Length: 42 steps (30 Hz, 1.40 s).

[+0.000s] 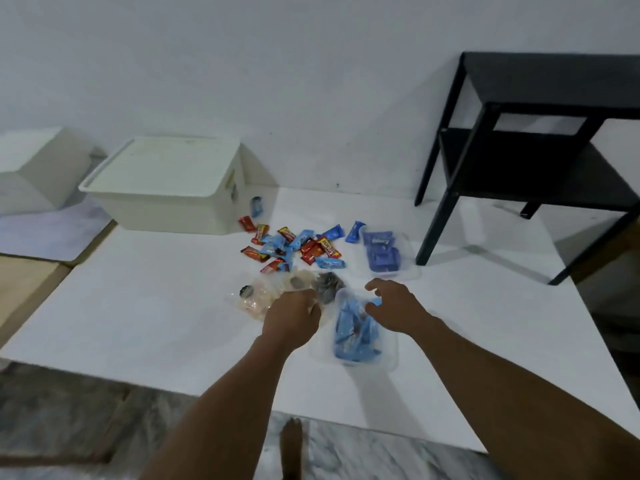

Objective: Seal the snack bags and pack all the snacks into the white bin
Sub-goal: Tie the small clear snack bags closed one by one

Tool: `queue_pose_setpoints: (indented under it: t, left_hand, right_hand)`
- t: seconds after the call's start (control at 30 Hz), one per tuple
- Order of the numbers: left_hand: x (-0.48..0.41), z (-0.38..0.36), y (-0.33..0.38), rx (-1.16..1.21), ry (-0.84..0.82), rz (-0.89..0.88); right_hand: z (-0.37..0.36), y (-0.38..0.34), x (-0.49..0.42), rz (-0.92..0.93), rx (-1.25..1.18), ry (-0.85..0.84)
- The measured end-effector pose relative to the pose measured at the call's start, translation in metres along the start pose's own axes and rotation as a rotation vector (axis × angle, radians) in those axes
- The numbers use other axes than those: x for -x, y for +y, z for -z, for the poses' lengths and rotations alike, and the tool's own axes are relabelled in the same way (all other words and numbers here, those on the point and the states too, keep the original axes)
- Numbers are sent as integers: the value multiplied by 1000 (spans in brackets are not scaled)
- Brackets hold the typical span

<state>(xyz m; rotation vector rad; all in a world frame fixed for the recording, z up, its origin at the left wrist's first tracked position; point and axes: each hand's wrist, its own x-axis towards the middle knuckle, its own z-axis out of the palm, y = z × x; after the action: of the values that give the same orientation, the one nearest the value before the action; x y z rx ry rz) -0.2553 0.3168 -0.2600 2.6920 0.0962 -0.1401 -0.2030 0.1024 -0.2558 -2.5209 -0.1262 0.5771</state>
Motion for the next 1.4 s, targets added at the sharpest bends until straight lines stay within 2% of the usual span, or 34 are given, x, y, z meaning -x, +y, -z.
queue_pose_setpoints:
  t: [0.2, 0.33, 0.4, 0.5, 0.6, 0.7, 0.87, 1.03, 1.2, 1.4]
  left_hand:
    - [-67, 8, -35, -21, -9, 24]
    - [-101, 16, -65, 9, 9, 232]
    - [-112, 14, -82, 54, -88, 372]
    - [-128, 10, -103, 207, -241, 538]
    - [-143, 9, -118, 292, -351, 574]
    - [-154, 13, -121, 521, -468, 627]
    - [-174, 19, -110, 818, -520, 710]
    - [-201, 48, -79, 961, -583, 631]
    - [-226, 88, -35, 940, -598, 479]
    - [-259, 140, -8, 802, -471, 126]
  right_hand:
    - [-14, -27, -59, -46, -45, -13]
    - [-28, -60, -101, -67, -84, -42]
    - [-40, -79, -115, -95, -117, -96]
    - [-61, -100, -128, -96, -115, -156]
    - [-79, -108, -137, -105, -85, -189]
    - [-86, -108, -141, -112, -59, -177]
    - [-75, -107, -147, -190, -176, -185]
    - [-36, -108, -147, -165, -310, -219]
    - [8, -110, -153, -83, -155, 9]
    - [98, -132, -161, 4, -237, 73]
